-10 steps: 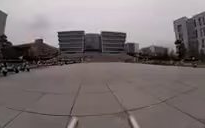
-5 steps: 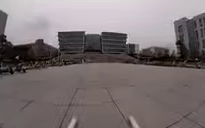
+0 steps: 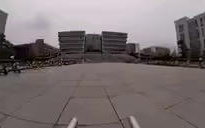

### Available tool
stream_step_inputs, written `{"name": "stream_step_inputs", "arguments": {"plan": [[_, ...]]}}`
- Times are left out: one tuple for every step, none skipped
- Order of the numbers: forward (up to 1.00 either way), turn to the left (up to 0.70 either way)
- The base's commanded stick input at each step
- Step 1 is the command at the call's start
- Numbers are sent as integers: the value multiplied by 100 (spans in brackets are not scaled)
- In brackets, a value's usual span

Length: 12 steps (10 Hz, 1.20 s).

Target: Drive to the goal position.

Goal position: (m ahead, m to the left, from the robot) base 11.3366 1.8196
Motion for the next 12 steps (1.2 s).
{"name": "stream_step_inputs", "arguments": {"plan": [[100,0],[100,0],[100,0],[100,0],[100,0],[100,0],[100,0],[100,0],[100,0],[100,0],[100,0],[100,0]]}}
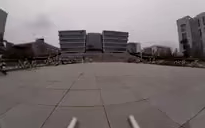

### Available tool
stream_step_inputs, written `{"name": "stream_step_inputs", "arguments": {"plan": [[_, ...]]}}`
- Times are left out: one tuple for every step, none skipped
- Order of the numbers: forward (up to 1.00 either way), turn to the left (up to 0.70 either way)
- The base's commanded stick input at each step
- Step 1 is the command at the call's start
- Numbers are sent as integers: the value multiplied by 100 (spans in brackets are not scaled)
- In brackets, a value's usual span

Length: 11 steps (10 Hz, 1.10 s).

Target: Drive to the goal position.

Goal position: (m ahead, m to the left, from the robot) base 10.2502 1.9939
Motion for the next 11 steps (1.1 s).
{"name": "stream_step_inputs", "arguments": {"plan": [[100,0],[100,0],[100,0],[100,0],[100,0],[100,0],[100,0],[100,0],[100,0],[100,0],[100,0]]}}
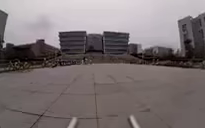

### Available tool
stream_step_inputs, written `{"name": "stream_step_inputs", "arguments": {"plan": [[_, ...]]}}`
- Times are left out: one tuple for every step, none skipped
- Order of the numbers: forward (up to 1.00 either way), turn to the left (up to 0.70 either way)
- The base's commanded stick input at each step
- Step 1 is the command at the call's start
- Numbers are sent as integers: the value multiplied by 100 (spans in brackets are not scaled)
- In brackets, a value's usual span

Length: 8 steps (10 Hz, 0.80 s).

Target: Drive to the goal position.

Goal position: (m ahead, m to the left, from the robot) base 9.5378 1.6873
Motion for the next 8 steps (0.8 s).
{"name": "stream_step_inputs", "arguments": {"plan": [[100,0],[100,0],[100,0],[100,0],[100,0],[100,0],[100,0],[100,0]]}}
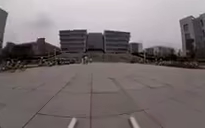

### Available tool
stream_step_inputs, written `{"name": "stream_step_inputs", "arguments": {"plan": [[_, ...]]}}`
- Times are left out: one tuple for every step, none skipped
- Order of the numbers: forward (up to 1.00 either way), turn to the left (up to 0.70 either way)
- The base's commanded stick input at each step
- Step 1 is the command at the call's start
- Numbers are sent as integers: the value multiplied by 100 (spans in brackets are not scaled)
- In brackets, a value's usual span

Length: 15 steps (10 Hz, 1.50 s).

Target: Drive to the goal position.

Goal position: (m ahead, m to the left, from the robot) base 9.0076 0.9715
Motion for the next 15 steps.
{"name": "stream_step_inputs", "arguments": {"plan": [[100,0],[100,0],[100,0],[100,0],[100,0],[100,0],[100,0],[100,0],[100,0],[100,0],[100,0],[100,0],[100,0],[100,0],[100,0]]}}
